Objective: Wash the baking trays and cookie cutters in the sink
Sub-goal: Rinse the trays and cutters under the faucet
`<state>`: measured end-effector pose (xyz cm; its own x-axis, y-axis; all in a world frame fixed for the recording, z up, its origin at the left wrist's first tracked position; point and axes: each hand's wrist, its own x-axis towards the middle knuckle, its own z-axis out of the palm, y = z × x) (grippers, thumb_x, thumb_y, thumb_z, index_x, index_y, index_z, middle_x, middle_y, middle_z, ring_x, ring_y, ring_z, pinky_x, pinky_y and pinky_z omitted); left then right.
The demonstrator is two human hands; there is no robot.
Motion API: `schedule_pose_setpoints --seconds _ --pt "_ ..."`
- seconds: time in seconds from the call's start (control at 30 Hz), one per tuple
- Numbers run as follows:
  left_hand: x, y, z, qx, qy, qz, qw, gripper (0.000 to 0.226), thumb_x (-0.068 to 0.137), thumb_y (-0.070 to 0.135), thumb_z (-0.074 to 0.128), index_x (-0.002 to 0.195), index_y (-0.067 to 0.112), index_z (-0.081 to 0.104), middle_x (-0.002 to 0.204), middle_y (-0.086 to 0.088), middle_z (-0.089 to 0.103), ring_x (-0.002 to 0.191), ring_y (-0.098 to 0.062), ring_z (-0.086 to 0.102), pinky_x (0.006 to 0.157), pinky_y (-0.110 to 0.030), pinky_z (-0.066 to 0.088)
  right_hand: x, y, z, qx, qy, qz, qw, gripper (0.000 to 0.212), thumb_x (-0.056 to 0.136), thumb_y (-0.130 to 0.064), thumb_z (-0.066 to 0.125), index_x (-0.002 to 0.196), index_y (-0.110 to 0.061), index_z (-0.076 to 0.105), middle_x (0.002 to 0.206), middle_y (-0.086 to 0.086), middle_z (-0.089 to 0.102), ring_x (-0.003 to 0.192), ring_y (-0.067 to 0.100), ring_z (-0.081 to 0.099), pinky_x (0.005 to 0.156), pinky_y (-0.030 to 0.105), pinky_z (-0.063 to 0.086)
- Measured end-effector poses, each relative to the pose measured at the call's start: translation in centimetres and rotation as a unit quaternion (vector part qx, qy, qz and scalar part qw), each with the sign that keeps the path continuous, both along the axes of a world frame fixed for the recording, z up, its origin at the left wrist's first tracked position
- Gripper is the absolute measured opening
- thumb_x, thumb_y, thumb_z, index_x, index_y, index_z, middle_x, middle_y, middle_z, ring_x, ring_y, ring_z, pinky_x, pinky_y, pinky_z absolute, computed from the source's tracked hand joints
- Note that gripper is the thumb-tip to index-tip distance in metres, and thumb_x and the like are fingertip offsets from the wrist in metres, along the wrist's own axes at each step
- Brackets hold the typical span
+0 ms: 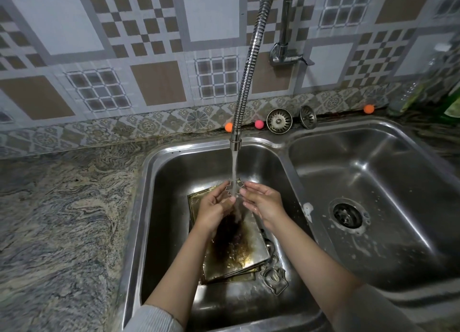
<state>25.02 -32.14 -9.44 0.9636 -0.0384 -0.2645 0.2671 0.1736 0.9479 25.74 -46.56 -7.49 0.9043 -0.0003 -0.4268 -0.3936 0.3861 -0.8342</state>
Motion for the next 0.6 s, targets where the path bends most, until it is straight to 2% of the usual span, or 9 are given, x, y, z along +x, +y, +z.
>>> schedule_pose_setpoints --seconds 0.13,0.27,0.4,0.5,0.6 --pt "0.2 0.8 0.1 0.044 -0.031 0.031 0.998 0.056 0.08 -0.005 0.068 0.133 0.008 0.054 0.118 -0.007 0.066 0.112 -0.021 0.062 0.096 -0.033 0.05 0.2 1.1 0.0 0.023 0.0 0.012 1.0 0.033 0.079 0.0 0.071 0.11 -0.008 0.062 0.108 0.011 0.067 0.083 0.016 0.069 0.082 0.028 0.054" --pt "-0.3 0.9 0.3 0.052 -0.048 0.022 0.997 0.054 0.079 -0.008 0.067 0.13 0.007 0.055 0.101 -0.009 0.064 0.094 -0.018 0.062 0.085 -0.022 0.053 -0.4 0.9 -0.4 0.043 0.009 0.018 0.999 0.028 0.081 0.0 0.069 0.106 -0.009 0.062 0.094 0.007 0.071 0.074 0.012 0.071 0.072 0.022 0.057" --pt "-1.0 -0.6 0.5 0.051 -0.056 -0.007 0.997 0.051 0.079 -0.014 0.064 0.126 0.006 0.057 0.104 -0.005 0.068 0.088 -0.002 0.067 0.076 -0.014 0.051 -1.4 -0.7 -1.0 0.067 0.018 -0.007 0.998 0.026 0.081 0.001 0.067 0.106 -0.008 0.063 0.094 0.006 0.071 0.076 0.013 0.071 0.068 0.023 0.056" --pt "-1.3 -1.3 0.4 0.043 -0.05 -0.029 0.997 0.05 0.081 -0.015 0.061 0.127 0.006 0.056 0.116 -0.009 0.066 0.096 -0.004 0.067 0.08 -0.016 0.051 -2.1 -1.7 -1.5 0.071 0.017 -0.012 0.997 0.03 0.079 0.001 0.068 0.107 -0.009 0.063 0.096 0.005 0.07 0.079 0.015 0.071 0.072 0.025 0.056" --pt "-1.1 -1.3 0.1 0.054 -0.045 -0.044 0.997 0.054 0.085 -0.012 0.058 0.135 0.007 0.051 0.131 -0.009 0.06 0.119 -0.015 0.058 0.101 -0.03 0.047 -2.4 -1.9 -1.6 0.055 0.014 -0.002 0.998 0.033 0.078 0.003 0.069 0.108 -0.01 0.063 0.09 0.003 0.073 0.079 0.016 0.072 0.073 0.025 0.056"
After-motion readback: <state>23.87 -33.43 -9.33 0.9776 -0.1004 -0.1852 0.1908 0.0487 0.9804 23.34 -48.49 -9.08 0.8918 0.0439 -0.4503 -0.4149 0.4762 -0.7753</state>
